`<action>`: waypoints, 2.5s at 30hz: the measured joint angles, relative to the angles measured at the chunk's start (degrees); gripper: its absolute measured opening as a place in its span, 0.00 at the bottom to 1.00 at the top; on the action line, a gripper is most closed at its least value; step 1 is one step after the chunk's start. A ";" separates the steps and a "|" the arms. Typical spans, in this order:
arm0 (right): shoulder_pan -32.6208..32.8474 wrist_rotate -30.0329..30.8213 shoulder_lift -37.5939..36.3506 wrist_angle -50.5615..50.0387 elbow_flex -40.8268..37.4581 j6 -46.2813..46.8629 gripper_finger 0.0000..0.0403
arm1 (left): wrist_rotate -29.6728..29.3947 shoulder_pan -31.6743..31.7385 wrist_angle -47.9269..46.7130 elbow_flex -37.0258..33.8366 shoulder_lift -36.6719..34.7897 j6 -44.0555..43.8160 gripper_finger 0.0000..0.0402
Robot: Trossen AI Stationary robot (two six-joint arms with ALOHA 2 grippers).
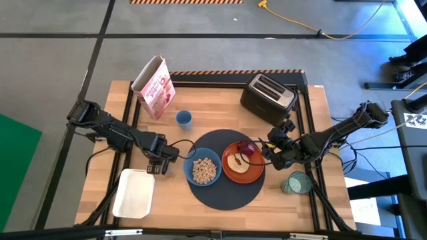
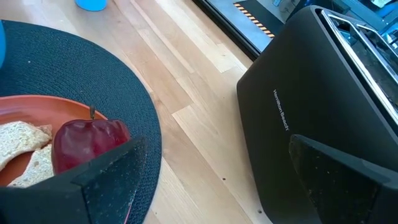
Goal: Arrange a breakfast setting
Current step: Put the blue spoon on the mat
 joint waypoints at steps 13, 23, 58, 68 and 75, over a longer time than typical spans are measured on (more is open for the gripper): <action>0.00 -0.92 0.00 0.00 0.00 0.01 0.95 | -0.79 0.43 -4.93 1.47 -0.13 -1.41 0.37; 0.00 0.46 0.00 0.20 0.02 0.05 0.95 | 3.90 2.55 -11.96 6.39 -0.17 -52.29 0.37; 0.00 0.18 0.00 0.50 0.02 -1.01 0.95 | 1.33 1.32 4.04 -5.78 -0.35 -73.34 0.02; -0.02 -1.07 -0.09 0.53 0.07 -1.03 0.95 | -8.25 1.49 0.67 0.75 -4.46 -69.09 0.02; 0.00 -1.51 -0.17 1.64 0.07 -0.96 0.95 | -7.34 1.52 0.06 6.64 -10.08 -65.22 0.01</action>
